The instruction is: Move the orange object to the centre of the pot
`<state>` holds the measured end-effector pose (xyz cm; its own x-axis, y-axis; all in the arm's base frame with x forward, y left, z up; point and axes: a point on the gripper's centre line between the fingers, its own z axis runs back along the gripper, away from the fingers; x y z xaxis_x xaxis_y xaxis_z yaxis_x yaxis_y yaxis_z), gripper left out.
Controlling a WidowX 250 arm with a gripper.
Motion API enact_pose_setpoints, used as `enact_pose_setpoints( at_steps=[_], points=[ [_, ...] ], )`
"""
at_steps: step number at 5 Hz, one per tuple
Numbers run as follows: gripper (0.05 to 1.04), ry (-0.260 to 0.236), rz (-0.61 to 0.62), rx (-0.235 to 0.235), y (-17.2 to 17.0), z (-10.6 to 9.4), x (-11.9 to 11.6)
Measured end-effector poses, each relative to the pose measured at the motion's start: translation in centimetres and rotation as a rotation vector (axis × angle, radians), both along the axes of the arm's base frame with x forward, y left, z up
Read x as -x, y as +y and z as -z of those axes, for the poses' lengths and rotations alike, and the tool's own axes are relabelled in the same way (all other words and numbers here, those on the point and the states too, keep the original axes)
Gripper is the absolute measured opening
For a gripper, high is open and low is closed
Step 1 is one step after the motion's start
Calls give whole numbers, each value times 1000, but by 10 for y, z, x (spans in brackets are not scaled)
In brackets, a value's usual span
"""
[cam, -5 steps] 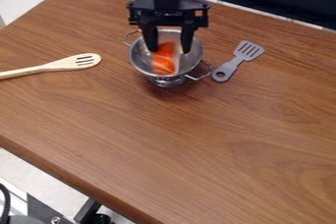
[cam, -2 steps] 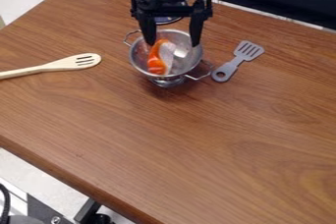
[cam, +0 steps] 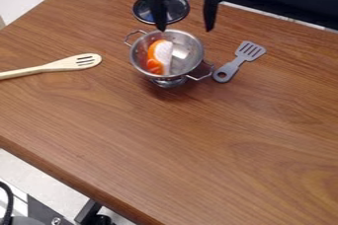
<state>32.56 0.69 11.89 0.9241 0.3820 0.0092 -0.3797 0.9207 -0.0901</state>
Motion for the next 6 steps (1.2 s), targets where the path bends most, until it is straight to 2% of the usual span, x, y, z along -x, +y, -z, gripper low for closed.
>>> enact_pose_setpoints(
  at_steps=[2,4,6],
  points=[
    [999,-46,-26,-22,-1,5,-6],
    [999,-85,-44,-19,39,0,-11],
    [999,-117,-103,-35,77,-3,-41]
  ],
)
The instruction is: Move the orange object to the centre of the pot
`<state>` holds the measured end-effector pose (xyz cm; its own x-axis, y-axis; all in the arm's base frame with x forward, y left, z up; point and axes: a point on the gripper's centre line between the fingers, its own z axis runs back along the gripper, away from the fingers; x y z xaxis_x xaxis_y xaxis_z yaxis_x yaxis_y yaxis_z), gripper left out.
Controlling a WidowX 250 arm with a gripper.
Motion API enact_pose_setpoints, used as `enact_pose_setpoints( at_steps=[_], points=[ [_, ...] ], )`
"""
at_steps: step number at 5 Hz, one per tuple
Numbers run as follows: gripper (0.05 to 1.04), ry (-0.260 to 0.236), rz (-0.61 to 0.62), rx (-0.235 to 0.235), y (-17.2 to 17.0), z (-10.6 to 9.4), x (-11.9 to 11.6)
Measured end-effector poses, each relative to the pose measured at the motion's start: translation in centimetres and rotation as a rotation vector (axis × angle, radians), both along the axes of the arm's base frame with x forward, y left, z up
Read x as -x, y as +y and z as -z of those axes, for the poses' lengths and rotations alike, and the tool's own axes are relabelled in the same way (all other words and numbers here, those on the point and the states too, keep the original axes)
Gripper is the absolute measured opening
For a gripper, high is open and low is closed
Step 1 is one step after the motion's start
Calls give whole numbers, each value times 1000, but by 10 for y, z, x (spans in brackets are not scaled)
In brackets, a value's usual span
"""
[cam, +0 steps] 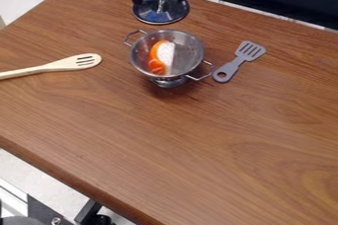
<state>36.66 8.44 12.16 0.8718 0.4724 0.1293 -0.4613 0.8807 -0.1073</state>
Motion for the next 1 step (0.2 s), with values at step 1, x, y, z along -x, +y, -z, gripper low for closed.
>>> enact_pose_setpoints(
  at_steps=[1],
  points=[
    [999,1,-31,6,7,-2,-17]
  ],
)
